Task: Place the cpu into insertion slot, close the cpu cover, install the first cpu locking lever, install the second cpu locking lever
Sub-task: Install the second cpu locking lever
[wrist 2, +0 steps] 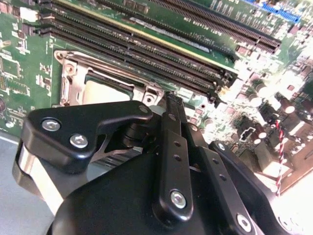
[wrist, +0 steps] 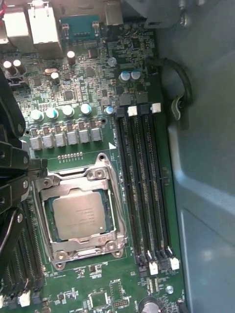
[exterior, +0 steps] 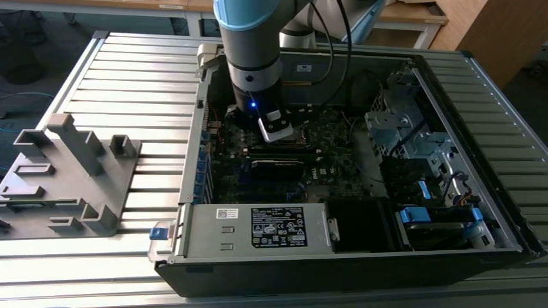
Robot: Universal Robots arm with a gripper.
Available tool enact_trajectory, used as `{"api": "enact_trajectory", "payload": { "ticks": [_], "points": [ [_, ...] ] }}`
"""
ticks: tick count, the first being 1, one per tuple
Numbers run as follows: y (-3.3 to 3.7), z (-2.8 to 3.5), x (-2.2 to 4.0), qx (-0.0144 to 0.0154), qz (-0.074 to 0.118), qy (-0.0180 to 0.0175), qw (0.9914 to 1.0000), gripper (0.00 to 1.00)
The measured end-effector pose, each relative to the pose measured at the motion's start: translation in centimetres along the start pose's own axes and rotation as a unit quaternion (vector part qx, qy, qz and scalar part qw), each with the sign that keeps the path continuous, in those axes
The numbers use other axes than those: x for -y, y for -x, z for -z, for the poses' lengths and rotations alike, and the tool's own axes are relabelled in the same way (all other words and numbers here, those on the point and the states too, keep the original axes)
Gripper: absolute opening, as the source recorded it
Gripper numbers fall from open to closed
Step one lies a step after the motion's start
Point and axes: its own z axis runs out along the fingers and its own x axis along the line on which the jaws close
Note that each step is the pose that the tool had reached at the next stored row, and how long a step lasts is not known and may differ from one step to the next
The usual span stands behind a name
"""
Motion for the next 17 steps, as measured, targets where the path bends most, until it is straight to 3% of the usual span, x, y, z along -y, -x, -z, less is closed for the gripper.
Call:
{"api": "enact_trajectory", "payload": {
  "ticks": [4,13,15,17],
  "points": [
    [-0.05,-0.09,-0.17,-0.0007,0.000,0.0042,0.99999,0.10],
    [-0.18,-0.60,-0.09,-0.0007,0.000,0.0039,0.99999,0.10],
    [-0.19,-0.62,-0.10,-0.0001,0.000,0.0010,1.00000,0.10],
    [-0.18,-0.61,-0.10,0.0011,0.001,-0.0062,0.99998,0.10]
  ]
}}
